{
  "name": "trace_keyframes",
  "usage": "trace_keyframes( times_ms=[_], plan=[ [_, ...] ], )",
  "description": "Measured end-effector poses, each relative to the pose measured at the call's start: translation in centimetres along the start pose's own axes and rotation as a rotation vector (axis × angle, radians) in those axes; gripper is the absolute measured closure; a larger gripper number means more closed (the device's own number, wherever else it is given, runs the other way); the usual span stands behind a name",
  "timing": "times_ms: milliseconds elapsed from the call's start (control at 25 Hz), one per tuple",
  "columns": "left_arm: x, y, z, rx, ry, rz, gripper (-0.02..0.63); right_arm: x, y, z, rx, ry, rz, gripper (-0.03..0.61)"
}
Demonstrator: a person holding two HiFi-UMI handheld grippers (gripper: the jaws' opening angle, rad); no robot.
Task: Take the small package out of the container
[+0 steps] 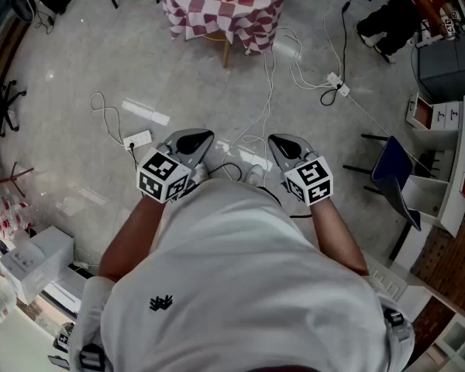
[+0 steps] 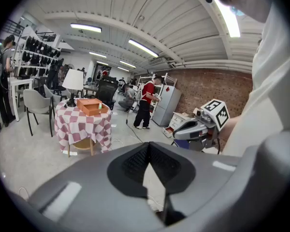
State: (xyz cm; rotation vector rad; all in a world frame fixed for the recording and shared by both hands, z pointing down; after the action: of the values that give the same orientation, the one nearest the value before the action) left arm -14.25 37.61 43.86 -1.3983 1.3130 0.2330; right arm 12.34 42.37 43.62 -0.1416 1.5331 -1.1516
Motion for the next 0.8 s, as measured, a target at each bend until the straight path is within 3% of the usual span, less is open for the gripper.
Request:
trace_keyframes(
  times_ms=[200,560,800],
  plan=[
    [-0.5,3.1,-5.5,0.016,-0.019,0.025,0.558,3.4,-4.1,-1.8,-0.035,0.03,0.017,0.578],
    [-3.2,4.6,-9.2,-0.042,-0.034,-0.029,0.558,4.8,-7.3,-6.1,-0.027,-0.019,-0.028,0.578],
    [-1.6,3.1,-10.1,-0.037,-0.049,-0.02,0.558,6.0,-8.8,-4.1,-0.009,-0.009,-0.042,0.578]
  ],
)
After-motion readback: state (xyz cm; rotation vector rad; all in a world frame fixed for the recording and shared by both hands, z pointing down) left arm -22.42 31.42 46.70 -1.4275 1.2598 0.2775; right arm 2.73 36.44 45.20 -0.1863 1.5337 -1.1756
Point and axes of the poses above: the fingertips, and each gripper's own axes: y backward along the fingers, z to its right, x out of its top, the point moved 9 cm from there along y, backward along the fingers, and after that the axes turned 9 degrees about -z, right-handed, at the moved point
